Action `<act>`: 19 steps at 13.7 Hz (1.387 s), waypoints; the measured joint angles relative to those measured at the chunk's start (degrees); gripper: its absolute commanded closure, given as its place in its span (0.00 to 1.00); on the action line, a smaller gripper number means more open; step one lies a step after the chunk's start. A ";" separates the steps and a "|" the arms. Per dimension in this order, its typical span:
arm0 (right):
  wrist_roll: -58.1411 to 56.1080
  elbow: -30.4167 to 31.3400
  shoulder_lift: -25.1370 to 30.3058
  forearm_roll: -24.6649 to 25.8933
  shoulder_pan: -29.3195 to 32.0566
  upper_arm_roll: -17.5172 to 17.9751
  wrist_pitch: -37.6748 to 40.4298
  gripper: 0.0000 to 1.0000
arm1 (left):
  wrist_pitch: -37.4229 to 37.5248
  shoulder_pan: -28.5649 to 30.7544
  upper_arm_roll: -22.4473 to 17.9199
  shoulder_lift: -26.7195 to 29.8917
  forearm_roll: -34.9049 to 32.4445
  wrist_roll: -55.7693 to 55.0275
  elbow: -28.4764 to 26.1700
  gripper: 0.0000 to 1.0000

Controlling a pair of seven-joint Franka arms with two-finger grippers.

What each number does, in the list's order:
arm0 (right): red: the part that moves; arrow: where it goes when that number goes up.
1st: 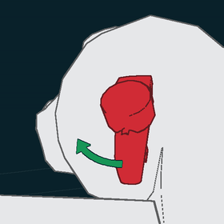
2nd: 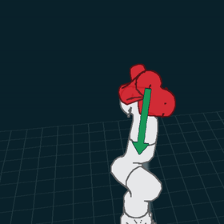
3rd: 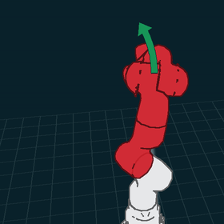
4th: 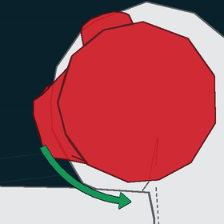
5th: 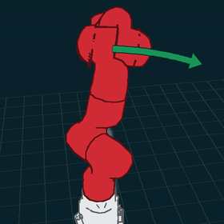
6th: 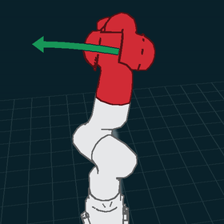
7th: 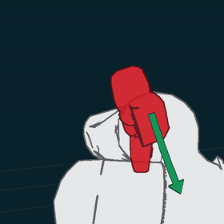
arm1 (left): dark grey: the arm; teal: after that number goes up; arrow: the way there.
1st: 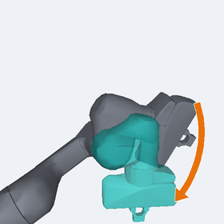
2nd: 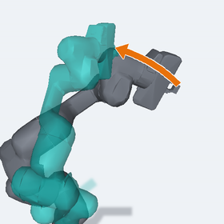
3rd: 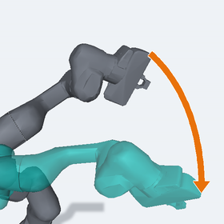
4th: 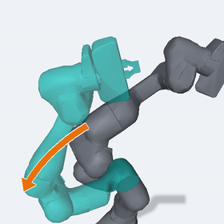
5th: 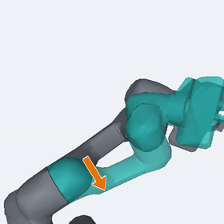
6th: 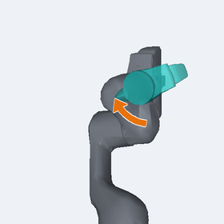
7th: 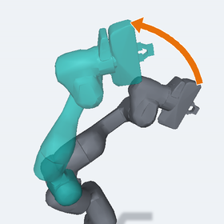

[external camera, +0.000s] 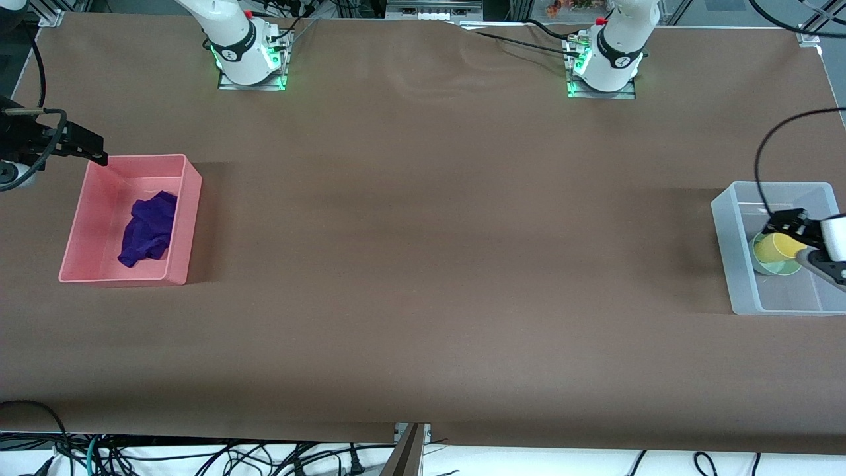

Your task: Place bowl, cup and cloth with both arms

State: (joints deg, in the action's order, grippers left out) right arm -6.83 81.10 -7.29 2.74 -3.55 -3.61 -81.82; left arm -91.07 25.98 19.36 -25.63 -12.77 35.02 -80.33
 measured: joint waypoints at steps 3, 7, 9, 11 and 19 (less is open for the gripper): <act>0.00 0.00 -0.04 0.00 0.07 -0.03 0.00 0.00 | 3.47 -7.01 0.44 1.45 0.18 -13.81 1.20 0.00; 0.01 0.00 -0.08 0.00 0.11 -0.04 0.00 0.00 | 3.72 -11.45 0.81 2.76 7.87 -22.24 1.38 0.00; 0.01 0.00 -0.10 0.00 0.12 -0.04 -0.02 0.00 | 3.74 -17.13 -5.17 5.12 10.94 -24.23 1.38 0.00; 0.01 0.00 -0.12 0.00 0.14 -0.04 -0.02 0.00 | 3.46 -24.05 -12.61 8.97 12.89 -28.33 0.95 0.00; 0.01 0.00 -0.19 0.00 0.17 -0.04 -0.04 0.00 | -5.67 -28.94 -17.99 23.65 13.45 -36.63 -17.55 0.00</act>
State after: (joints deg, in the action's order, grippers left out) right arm -6.82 81.10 -7.48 2.74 -3.37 -3.65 -81.86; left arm -96.74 -2.96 1.38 -1.97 0.67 -1.61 -97.88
